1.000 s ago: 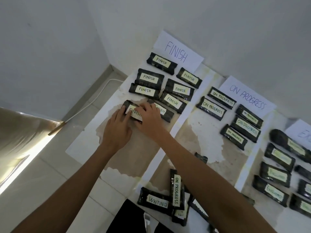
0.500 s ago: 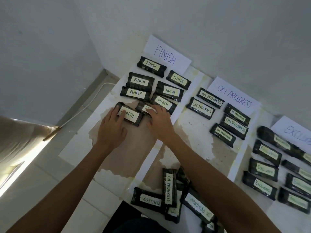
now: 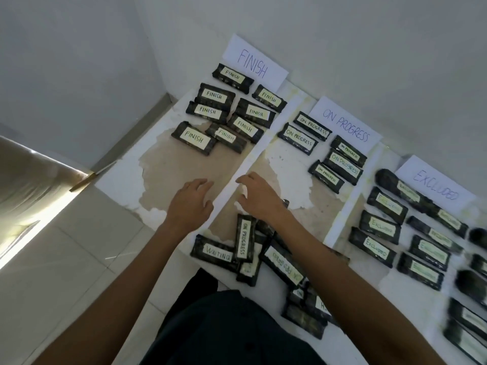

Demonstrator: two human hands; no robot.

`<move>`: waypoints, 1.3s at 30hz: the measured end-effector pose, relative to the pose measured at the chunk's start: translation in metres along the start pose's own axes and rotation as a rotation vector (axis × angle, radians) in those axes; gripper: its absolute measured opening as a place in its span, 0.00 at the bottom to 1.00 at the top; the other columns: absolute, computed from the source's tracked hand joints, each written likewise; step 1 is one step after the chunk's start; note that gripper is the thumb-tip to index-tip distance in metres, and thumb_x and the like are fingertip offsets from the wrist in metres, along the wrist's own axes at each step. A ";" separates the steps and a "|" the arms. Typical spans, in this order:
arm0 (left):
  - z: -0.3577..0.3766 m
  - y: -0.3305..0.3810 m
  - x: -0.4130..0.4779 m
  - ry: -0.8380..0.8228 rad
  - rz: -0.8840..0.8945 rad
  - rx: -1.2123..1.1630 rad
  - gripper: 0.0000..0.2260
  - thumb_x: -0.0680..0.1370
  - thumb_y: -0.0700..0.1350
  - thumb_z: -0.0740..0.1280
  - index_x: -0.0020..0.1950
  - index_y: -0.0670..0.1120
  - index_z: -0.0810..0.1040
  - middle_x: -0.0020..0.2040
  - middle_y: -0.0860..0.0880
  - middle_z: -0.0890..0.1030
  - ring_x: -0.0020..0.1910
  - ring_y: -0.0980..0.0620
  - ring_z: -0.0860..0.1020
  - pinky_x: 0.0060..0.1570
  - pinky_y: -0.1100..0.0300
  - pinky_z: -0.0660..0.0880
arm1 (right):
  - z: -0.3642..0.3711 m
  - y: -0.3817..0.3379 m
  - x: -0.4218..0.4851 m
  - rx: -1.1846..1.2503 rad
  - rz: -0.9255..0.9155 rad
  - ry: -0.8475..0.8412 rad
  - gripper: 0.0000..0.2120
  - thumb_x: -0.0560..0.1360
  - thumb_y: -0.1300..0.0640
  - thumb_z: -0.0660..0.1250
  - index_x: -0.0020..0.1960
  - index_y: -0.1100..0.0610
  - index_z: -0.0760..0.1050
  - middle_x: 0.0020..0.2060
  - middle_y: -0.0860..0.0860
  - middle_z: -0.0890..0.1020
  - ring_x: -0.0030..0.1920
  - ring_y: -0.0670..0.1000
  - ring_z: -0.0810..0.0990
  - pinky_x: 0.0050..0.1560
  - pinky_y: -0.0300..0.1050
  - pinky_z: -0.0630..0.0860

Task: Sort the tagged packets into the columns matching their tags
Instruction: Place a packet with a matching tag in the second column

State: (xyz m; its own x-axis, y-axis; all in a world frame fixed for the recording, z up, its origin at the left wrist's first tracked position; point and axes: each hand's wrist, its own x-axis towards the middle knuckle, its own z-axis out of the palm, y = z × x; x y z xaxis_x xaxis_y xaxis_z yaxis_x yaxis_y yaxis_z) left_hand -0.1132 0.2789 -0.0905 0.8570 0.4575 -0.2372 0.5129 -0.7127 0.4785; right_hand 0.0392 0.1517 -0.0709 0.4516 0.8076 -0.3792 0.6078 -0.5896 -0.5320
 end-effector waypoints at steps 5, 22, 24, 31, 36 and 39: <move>0.033 0.012 -0.047 -0.047 -0.048 -0.039 0.25 0.71 0.46 0.59 0.67 0.40 0.72 0.64 0.39 0.75 0.60 0.38 0.74 0.57 0.47 0.73 | 0.035 0.005 -0.047 -0.057 0.237 -0.095 0.23 0.77 0.52 0.63 0.67 0.60 0.63 0.64 0.60 0.65 0.59 0.62 0.72 0.53 0.53 0.74; 0.029 0.050 -0.040 -0.003 -0.002 -0.064 0.24 0.72 0.45 0.61 0.68 0.42 0.70 0.65 0.42 0.73 0.63 0.41 0.71 0.59 0.46 0.72 | 0.036 0.004 -0.071 -0.129 0.294 0.150 0.24 0.74 0.57 0.64 0.67 0.59 0.60 0.59 0.60 0.72 0.57 0.61 0.73 0.54 0.53 0.72; 0.024 0.058 -0.022 0.001 0.033 -0.061 0.25 0.71 0.46 0.60 0.68 0.42 0.71 0.65 0.41 0.74 0.61 0.40 0.72 0.58 0.45 0.73 | 0.015 0.013 -0.062 -0.124 0.283 0.202 0.25 0.73 0.57 0.64 0.68 0.57 0.62 0.59 0.59 0.73 0.58 0.60 0.71 0.57 0.54 0.69; 0.021 0.082 0.052 -0.039 0.157 -0.021 0.23 0.74 0.41 0.64 0.69 0.42 0.69 0.66 0.41 0.72 0.64 0.41 0.70 0.59 0.48 0.71 | -0.037 0.062 -0.013 -0.096 0.208 0.220 0.29 0.70 0.59 0.67 0.70 0.56 0.65 0.63 0.55 0.72 0.63 0.56 0.69 0.61 0.52 0.62; 0.028 0.090 0.105 -0.098 0.210 0.030 0.25 0.74 0.42 0.63 0.71 0.42 0.66 0.67 0.41 0.70 0.63 0.40 0.70 0.59 0.46 0.71 | -0.057 0.089 0.028 -0.117 0.174 0.243 0.28 0.70 0.60 0.67 0.69 0.56 0.67 0.65 0.53 0.73 0.65 0.53 0.71 0.66 0.51 0.60; 0.032 0.093 0.130 -0.125 0.245 0.058 0.27 0.74 0.42 0.63 0.72 0.41 0.63 0.69 0.40 0.68 0.63 0.40 0.70 0.59 0.46 0.71 | -0.059 0.101 0.049 -0.108 0.150 0.287 0.27 0.67 0.64 0.68 0.66 0.59 0.71 0.61 0.56 0.75 0.61 0.57 0.74 0.64 0.52 0.65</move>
State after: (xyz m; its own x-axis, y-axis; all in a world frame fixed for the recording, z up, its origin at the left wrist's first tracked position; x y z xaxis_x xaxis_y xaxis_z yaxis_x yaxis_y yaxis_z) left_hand 0.0474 0.2552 -0.1044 0.9533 0.2012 -0.2252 0.2889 -0.8250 0.4858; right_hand 0.1615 0.1314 -0.0989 0.6975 0.6851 -0.2103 0.5794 -0.7118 -0.3971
